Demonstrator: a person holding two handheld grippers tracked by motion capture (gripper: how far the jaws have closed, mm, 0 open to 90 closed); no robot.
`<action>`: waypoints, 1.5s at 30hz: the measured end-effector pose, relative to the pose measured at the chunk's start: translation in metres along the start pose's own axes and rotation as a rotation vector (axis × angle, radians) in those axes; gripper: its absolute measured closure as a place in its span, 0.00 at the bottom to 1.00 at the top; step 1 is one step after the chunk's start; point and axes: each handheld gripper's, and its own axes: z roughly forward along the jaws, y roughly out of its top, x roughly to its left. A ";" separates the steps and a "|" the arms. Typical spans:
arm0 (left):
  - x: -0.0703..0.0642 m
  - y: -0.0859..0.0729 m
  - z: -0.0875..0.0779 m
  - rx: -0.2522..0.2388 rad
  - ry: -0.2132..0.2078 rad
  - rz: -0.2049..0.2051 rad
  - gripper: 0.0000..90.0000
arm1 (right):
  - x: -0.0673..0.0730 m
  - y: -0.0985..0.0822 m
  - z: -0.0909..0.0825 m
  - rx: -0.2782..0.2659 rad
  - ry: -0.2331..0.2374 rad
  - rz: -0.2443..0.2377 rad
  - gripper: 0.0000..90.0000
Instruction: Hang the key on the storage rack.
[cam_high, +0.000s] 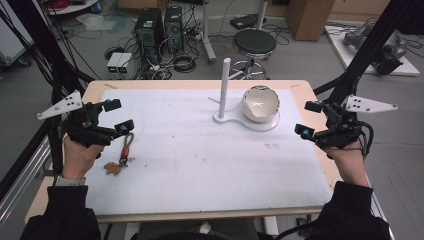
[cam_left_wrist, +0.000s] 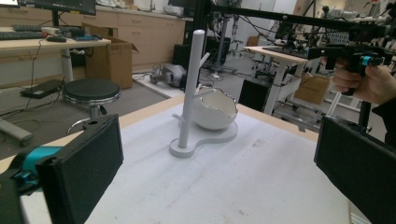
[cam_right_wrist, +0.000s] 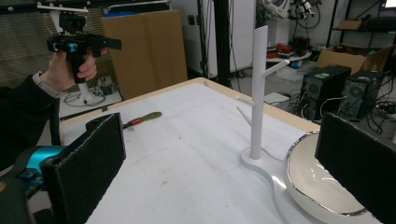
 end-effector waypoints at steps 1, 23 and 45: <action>0.000 0.000 0.000 0.004 0.005 0.002 0.02 | 0.000 0.000 0.001 0.003 0.001 0.005 0.01; 0.037 -0.027 0.032 0.142 0.159 -0.052 0.02 | 0.005 -0.008 -0.013 0.036 -0.029 0.009 0.01; 0.092 -0.100 0.033 0.367 0.263 -0.259 0.04 | 0.007 -0.012 -0.005 0.111 -0.058 0.000 0.01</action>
